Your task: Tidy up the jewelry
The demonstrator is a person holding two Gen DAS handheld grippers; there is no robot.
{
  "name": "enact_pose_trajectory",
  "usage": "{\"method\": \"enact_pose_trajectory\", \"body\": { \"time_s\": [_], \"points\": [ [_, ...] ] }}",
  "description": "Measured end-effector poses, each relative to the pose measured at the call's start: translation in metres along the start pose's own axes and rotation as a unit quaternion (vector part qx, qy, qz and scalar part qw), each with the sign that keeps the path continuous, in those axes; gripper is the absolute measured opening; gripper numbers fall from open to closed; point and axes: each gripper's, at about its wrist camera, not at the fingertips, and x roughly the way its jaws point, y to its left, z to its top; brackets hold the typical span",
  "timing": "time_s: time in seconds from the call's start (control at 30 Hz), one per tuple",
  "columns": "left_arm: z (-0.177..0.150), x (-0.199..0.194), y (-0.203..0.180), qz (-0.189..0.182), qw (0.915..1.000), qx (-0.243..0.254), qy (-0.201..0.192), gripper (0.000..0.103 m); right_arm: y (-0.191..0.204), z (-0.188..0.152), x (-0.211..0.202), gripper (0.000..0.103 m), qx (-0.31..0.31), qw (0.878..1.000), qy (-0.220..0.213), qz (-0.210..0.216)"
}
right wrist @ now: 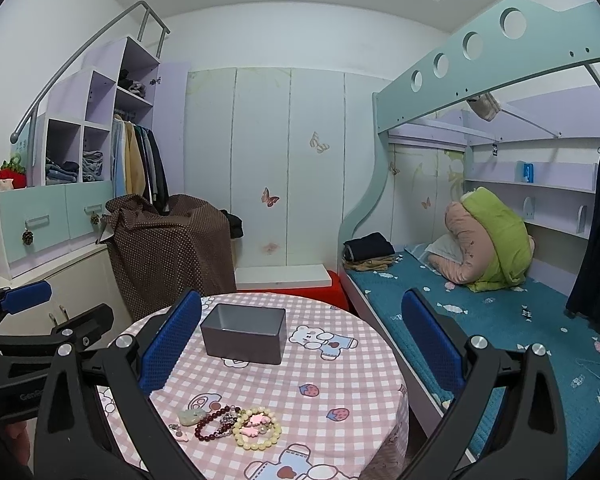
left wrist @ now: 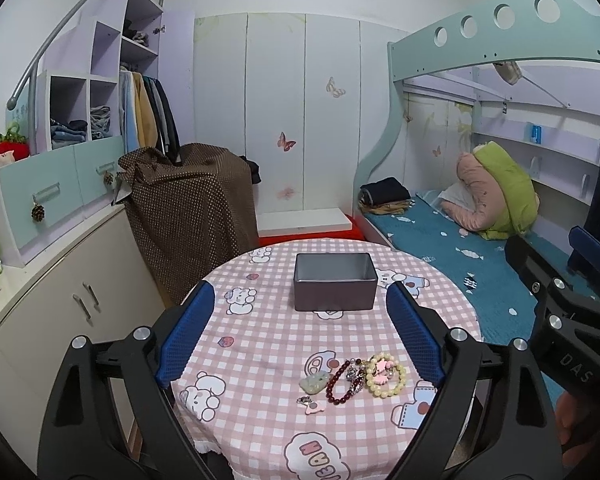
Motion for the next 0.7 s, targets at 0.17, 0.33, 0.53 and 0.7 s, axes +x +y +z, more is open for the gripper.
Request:
{"method": "enact_pose_trajectory", "body": {
  "time_s": [0.17, 0.33, 0.53, 0.7],
  "points": [
    [0.0009, -0.0015, 0.0013, -0.002, 1.0000, 0.002, 0.000, 0.088, -0.0005, -0.0002, -0.0011, 0.096, 0.003, 1.000, 0.001, -0.004],
    [-0.0015, -0.0039, 0.0005, 0.004, 1.0000, 0.007, -0.001, 0.088, -0.0012, 0.0023, -0.0006, 0.096, 0.009, 1.000, 0.006, -0.001],
    [-0.0063, -0.0064, 0.0032, -0.013, 0.9999, 0.006, 0.000, 0.088, -0.0014, 0.0019, -0.0044, 0.096, 0.010, 1.000, 0.009, -0.013],
    [-0.0062, -0.0039, 0.0033, -0.017, 0.9998, 0.009, 0.002, 0.088, -0.0030, -0.0015, -0.0032, 0.096, 0.014, 1.000, 0.013, -0.015]
  ]
}}
